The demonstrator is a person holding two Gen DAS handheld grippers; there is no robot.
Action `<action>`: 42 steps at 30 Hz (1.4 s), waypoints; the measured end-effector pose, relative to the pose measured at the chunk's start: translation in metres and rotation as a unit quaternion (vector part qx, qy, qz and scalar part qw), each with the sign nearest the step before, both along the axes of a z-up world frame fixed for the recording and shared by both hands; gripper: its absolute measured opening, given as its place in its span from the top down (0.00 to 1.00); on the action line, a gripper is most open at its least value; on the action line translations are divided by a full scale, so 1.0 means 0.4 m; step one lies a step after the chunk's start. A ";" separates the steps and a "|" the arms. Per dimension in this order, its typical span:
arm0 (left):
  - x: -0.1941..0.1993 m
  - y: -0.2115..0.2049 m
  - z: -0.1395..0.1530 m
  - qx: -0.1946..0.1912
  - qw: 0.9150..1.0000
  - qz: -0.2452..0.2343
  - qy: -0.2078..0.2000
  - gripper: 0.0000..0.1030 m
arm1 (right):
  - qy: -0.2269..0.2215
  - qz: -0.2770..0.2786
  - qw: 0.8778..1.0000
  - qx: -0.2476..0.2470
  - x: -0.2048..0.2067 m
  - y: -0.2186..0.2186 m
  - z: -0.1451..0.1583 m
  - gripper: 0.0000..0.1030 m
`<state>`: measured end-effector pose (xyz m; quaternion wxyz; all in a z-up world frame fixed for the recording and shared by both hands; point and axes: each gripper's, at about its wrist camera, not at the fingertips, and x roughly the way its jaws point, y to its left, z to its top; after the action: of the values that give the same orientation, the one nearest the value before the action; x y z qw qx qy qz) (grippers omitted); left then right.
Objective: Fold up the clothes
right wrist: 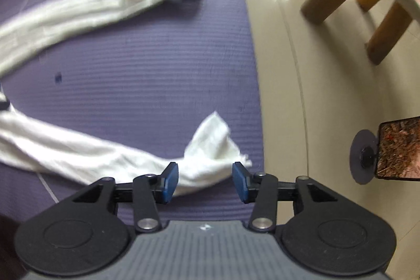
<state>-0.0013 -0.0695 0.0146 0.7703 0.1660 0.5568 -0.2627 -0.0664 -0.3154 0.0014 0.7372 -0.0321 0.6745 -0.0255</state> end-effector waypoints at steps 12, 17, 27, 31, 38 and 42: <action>-0.004 -0.005 -0.003 -0.024 1.000 0.010 -0.015 1.00 | -0.058 0.032 0.998 0.012 -0.003 0.037 0.074 0.96; 0.020 0.024 0.033 -0.047 0.995 0.061 -0.064 1.00 | -0.132 0.006 0.991 0.005 0.032 0.010 0.138 0.97; 0.064 0.048 0.027 -0.055 0.988 0.109 -0.094 1.00 | -0.218 -0.023 0.976 -0.011 0.106 -0.023 0.143 0.99; 0.071 0.029 0.010 -0.058 0.987 0.109 -0.102 1.00 | -0.232 -0.030 0.972 -0.022 0.117 -0.026 0.129 0.99; 0.071 0.009 -0.007 -0.037 0.991 0.098 -0.080 0.63 | -0.212 -0.050 0.976 -0.029 0.118 -0.042 0.084 0.68; 0.068 0.024 0.023 -0.045 0.992 0.096 -0.068 0.37 | -0.203 -0.058 0.977 -0.023 0.108 -0.053 0.094 0.65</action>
<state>0.0260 -0.0598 0.0237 0.8349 0.0945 0.5041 -0.1999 -0.0233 -0.3365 0.0390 0.8549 -0.0042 0.5109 -0.0897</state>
